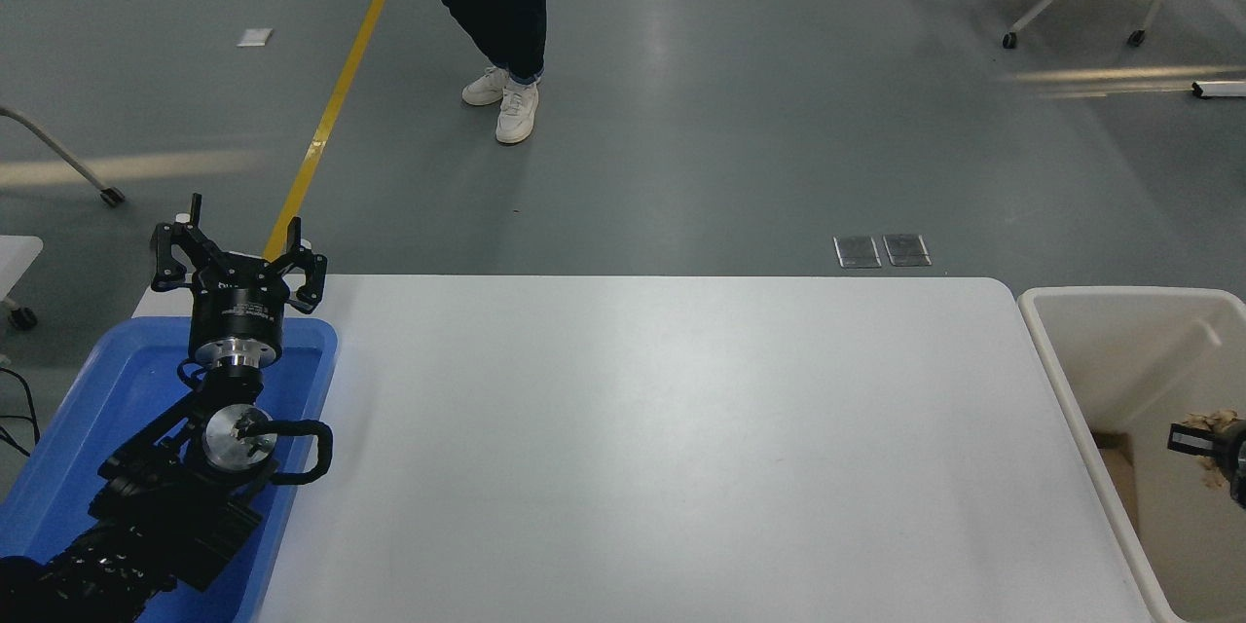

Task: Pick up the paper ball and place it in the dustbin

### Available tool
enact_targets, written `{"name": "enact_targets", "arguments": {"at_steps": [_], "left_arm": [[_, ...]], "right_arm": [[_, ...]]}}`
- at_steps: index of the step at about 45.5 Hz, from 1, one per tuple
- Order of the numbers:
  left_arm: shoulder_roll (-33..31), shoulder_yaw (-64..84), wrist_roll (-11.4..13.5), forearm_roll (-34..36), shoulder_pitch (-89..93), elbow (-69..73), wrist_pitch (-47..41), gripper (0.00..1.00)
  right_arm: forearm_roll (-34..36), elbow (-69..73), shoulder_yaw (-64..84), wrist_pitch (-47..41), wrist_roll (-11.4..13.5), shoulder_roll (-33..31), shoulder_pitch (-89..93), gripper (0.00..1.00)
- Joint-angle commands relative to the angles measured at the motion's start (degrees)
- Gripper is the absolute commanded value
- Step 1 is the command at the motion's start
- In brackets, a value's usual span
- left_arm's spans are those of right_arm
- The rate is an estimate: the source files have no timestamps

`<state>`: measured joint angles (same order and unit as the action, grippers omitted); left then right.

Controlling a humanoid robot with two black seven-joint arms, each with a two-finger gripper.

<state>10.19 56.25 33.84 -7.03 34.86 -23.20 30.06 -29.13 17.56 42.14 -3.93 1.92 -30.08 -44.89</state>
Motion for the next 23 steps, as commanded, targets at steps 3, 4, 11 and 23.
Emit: {"name": "enact_targets", "arguments": {"at_steps": [3, 4, 11, 23], "left_arm": [[0.0, 0.0, 0.0, 0.0, 0.03, 0.0, 0.0, 0.99], [0.0, 0.0, 0.0, 0.0, 0.03, 0.0, 0.0, 0.99], [0.0, 0.0, 0.0, 0.0, 0.03, 0.0, 0.0, 0.99], [0.0, 0.0, 0.0, 0.09, 0.03, 0.0, 0.0, 0.99]], "right_arm": [[0.04, 4.23, -0.13, 0.15, 0.01, -0.68, -2.12, 1.0], [-0.05, 5.02, -0.04, 0.06, 0.01, -1.03, -2.74, 1.0], [-0.75, 15.11, 1.36, -0.29, 0.18, -5.86, -11.07, 1.0], [-4.27, 36.47, 11.64, -1.61, 0.1, -13.42, -35.58, 1.0]]}}
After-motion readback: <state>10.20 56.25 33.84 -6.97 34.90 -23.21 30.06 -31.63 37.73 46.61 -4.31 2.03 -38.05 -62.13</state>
